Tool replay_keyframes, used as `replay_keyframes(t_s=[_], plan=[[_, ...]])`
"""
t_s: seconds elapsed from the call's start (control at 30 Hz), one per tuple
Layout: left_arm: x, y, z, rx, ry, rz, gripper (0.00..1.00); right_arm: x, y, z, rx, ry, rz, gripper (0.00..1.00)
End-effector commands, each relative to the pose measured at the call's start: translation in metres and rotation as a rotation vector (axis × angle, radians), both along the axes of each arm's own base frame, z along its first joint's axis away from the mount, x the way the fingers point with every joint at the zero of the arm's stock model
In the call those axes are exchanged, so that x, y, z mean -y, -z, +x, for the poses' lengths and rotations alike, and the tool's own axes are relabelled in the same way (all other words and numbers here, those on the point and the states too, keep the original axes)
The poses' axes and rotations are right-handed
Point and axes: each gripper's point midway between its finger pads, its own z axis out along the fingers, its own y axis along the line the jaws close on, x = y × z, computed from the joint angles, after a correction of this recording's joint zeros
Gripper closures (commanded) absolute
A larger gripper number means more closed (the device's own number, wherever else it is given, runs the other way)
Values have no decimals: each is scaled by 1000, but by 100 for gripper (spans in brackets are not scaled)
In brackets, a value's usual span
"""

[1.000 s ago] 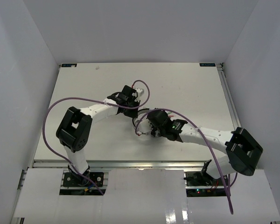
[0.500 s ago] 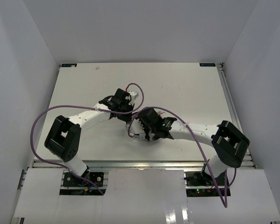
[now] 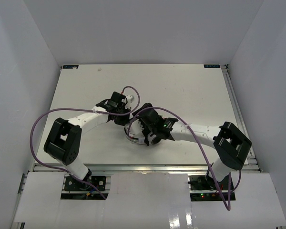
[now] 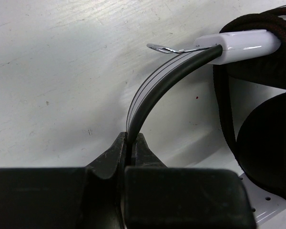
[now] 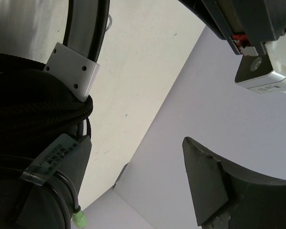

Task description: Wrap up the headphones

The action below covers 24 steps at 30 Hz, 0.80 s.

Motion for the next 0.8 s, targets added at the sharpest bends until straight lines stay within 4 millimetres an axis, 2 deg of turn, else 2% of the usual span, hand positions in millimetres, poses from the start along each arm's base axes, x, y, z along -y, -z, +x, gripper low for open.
replay_keyframes(t_s=[0.0,0.1,0.37,0.5,0.7,0.77], plan=[[19,-28,5,37,38,-135,100,2,-32,9,-1,-33,9,14],[18,-28,2,30,68,-121,100,2,-36,6,-58,-88,-21,13],[21,-34,7,32,84,-119,100,-11,-29,-27,-275,-256,-51,11],[23,-34,9,28,89,-126,100,-3,-16,-44,-351,-308,-104,10],[25,-32,5,11,118,-129,100,11,0,-48,-362,-323,-198,9],[24,-31,2,5,134,-130,100,10,3,-51,-375,-348,-214,4]])
